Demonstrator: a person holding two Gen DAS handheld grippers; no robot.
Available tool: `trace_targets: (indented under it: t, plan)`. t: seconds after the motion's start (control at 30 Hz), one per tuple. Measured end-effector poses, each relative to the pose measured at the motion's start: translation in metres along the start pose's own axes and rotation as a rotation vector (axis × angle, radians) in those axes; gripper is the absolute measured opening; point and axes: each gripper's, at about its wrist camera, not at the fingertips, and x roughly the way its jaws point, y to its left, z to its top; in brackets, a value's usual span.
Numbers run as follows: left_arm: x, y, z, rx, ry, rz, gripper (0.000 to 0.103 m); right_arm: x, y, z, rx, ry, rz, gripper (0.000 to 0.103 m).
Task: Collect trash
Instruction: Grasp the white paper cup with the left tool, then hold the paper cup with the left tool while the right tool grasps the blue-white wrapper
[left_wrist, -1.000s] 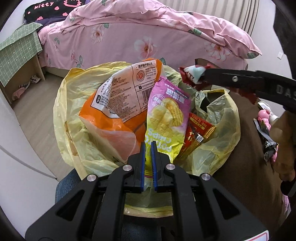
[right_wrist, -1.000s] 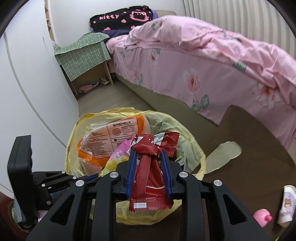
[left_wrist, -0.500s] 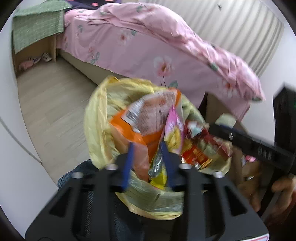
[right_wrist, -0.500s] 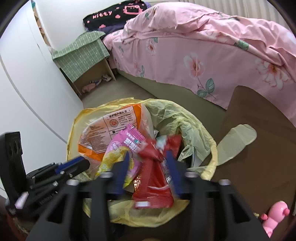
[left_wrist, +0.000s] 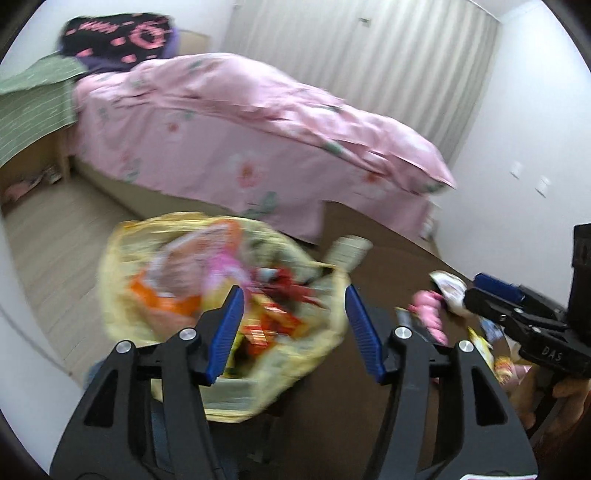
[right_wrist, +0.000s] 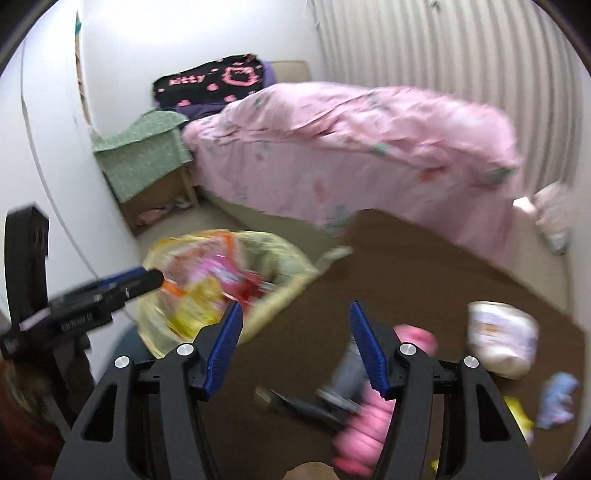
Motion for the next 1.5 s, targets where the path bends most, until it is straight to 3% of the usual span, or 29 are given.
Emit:
trace_targets:
  t: [0.1,0.17,0.23,0.37,0.4,0.5,0.63,0.77,0.97,1.0,1.07,1.1,1.17,1.23,1.4,1.5]
  plan:
    - [0.011,-0.032,-0.005,0.073,0.021,-0.06,0.056,-0.036,-0.042,-0.017,0.046,-0.014,-0.095,0.057]
    - [0.019,-0.055,-0.01,0.122,0.032,-0.108,0.06,-0.055,-0.072,-0.03,0.072,-0.015,-0.181,0.057]
    - [0.025,-0.07,-0.013,0.16,0.034,-0.145,0.072,-0.072,-0.101,-0.044,0.105,-0.016,-0.259,0.057]
    - [0.046,-0.1,-0.01,0.245,0.044,-0.206,0.073,-0.098,-0.156,-0.074,0.159,0.0,-0.388,0.057]
    - [0.052,-0.107,-0.005,0.259,0.052,-0.23,0.078,-0.099,-0.168,-0.079,0.157,0.024,-0.415,0.057]
    - [0.071,-0.137,0.009,0.324,0.091,-0.316,0.091,-0.099,-0.201,-0.099,0.17,0.062,-0.414,0.057]
    - [0.118,-0.19,0.01,0.407,0.249,-0.422,0.092,-0.101,-0.234,-0.12,0.245,0.039,-0.412,0.057]
    - [0.157,-0.233,0.006,0.397,0.302,-0.42,0.092,-0.097,-0.255,-0.127,0.276,0.007,-0.414,0.057]
    - [0.217,-0.267,0.005,0.318,0.328,-0.299,0.092,-0.103,-0.27,-0.133,0.343,-0.017,-0.423,0.057]
    - [0.226,-0.267,0.004,0.3,0.345,-0.268,0.09,-0.106,-0.268,-0.134,0.345,-0.025,-0.42,0.057]
    - [0.242,-0.263,0.001,0.256,0.402,-0.19,0.073,-0.11,-0.26,-0.135,0.335,-0.03,-0.43,0.057]
    - [0.245,-0.261,0.0,0.239,0.425,-0.183,0.066,-0.11,-0.256,-0.134,0.329,-0.032,-0.43,0.057]
    - [0.247,-0.257,-0.002,0.215,0.446,-0.204,0.063,-0.111,-0.243,-0.133,0.311,-0.04,-0.418,0.057]
    - [0.241,-0.257,-0.003,0.226,0.446,-0.239,0.047,-0.11,-0.235,-0.133,0.29,-0.038,-0.409,0.057]
    - [0.207,-0.259,-0.004,0.335,0.376,-0.274,0.043,-0.1,-0.211,-0.124,0.2,-0.004,-0.425,0.057]
    - [0.184,-0.25,-0.005,0.338,0.359,-0.299,0.043,-0.09,-0.213,-0.118,0.161,0.025,-0.412,0.057]
